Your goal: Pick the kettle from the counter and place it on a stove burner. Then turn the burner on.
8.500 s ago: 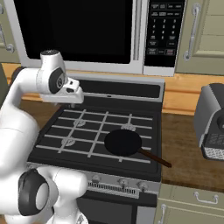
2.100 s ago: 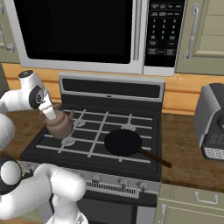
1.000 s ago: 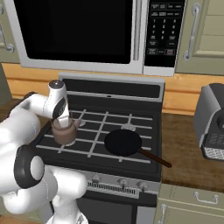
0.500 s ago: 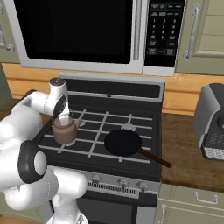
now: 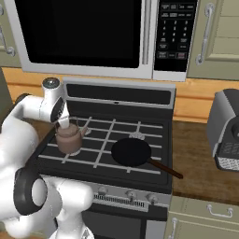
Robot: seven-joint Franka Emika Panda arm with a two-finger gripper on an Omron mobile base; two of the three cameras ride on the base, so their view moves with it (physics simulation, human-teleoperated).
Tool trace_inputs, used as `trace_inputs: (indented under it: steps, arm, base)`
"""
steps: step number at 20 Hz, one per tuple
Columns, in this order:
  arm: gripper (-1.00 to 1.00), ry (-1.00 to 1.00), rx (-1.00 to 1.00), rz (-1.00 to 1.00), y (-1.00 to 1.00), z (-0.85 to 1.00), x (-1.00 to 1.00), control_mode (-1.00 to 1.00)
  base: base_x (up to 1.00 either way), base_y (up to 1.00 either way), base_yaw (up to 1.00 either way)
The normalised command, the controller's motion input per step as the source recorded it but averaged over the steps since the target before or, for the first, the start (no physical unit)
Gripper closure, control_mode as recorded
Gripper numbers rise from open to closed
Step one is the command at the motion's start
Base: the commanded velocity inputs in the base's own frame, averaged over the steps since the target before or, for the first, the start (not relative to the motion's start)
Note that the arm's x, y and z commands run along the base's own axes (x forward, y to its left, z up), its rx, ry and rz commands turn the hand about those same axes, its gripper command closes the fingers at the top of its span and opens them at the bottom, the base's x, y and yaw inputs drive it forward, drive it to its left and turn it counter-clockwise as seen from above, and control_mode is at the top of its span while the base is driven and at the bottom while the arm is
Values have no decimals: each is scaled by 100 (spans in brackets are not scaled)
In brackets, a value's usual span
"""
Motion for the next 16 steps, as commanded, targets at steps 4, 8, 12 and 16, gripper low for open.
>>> trace_inputs:
  steps: [4, 8, 12, 16]
  arm:
    - [-100, -51, -13, 12, 34, 20, -100, -100]
    - [-100, -54, -16, 8, 42, 24, -100, -100]
    - [-100, -53, -21, 8, 53, 7, -100, -100]
    - [-100, -35, -40, 11, 83, -79, -100, -100]
  base:
    - [0, 0, 0]
    - [0, 0, 0]
    - [0, 0, 0]
    - [0, 0, 0]
